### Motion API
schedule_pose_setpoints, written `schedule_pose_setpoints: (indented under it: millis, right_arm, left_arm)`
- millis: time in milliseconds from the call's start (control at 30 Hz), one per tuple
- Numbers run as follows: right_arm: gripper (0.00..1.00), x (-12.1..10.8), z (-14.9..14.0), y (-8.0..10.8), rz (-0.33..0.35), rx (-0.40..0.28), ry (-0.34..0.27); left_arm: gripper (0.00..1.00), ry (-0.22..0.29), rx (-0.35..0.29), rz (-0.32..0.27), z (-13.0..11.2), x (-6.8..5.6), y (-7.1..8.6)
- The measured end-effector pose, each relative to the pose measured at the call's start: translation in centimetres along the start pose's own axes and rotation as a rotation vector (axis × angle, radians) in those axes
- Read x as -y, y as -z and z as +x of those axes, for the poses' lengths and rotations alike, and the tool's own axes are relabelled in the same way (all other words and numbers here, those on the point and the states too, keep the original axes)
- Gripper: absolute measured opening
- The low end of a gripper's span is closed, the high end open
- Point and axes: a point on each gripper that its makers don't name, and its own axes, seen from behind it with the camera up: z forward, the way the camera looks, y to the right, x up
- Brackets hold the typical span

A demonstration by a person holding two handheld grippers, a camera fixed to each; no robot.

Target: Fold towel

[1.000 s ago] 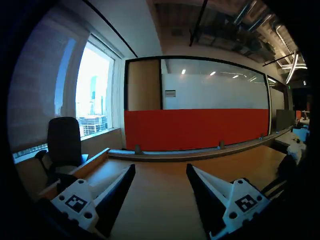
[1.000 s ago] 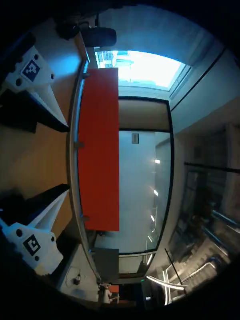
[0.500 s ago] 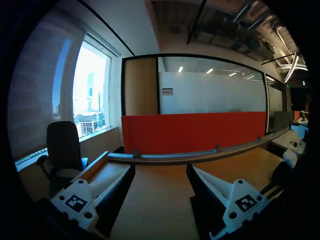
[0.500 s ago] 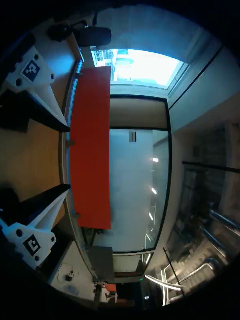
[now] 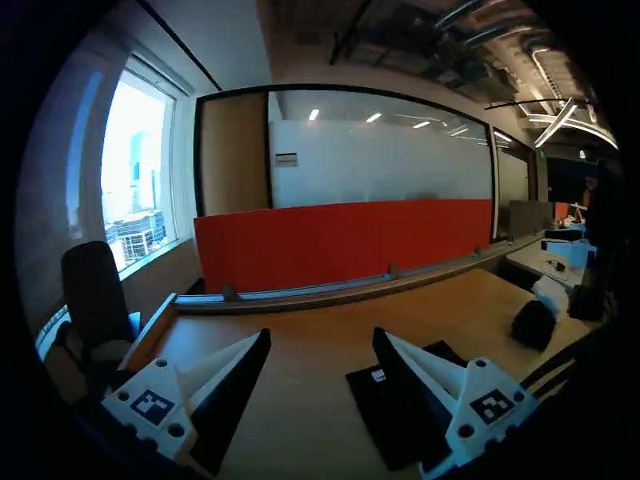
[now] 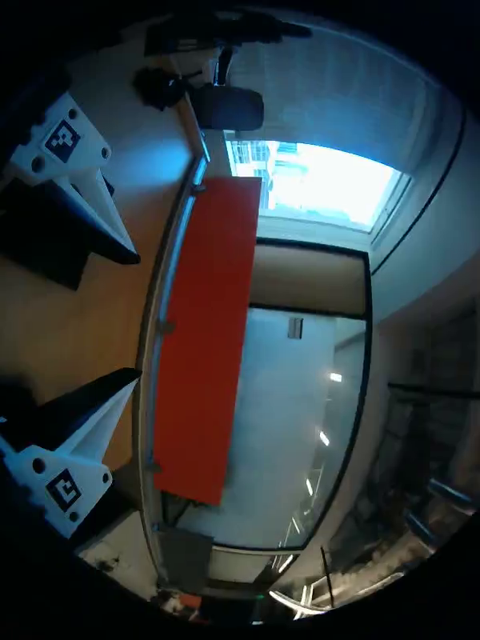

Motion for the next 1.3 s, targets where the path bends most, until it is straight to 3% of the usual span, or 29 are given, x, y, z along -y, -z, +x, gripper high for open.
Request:
schedule_pose_setpoints:
  millis: [100,300,667,1000,1300]
  right_arm:
    - [1.0,1.0,0.1,0.0,0.051,0.022,0.014]
    - [1.0,2.3,-0.3,0.1,0.118,0.065,0.042]
    - [1.0,4.5,-3.8,0.6,0.221,0.18,0.063]
    - [1.0,5.5,-6.5,1.0,0.275,0.242,0.079]
    - [1.0,7.0,-9.7,1.5,0.321,0.283,0.095]
  left_arm:
    - [0.94,-0.004,0.018,-0.036,-0.1,-0.7,-0.1]
    - [0.94,-0.021,0.048,-0.059,-0.5,-0.9,-0.4]
    - [0.94,-0.071,0.125,-0.125,-3.3,-2.5,-0.5]
    - [0.94,-0.102,0.181,-0.182,-6.1,-4.1,-0.6]
    - [0.95,-0.118,0.226,-0.196,-9.7,-5.2,-0.5]
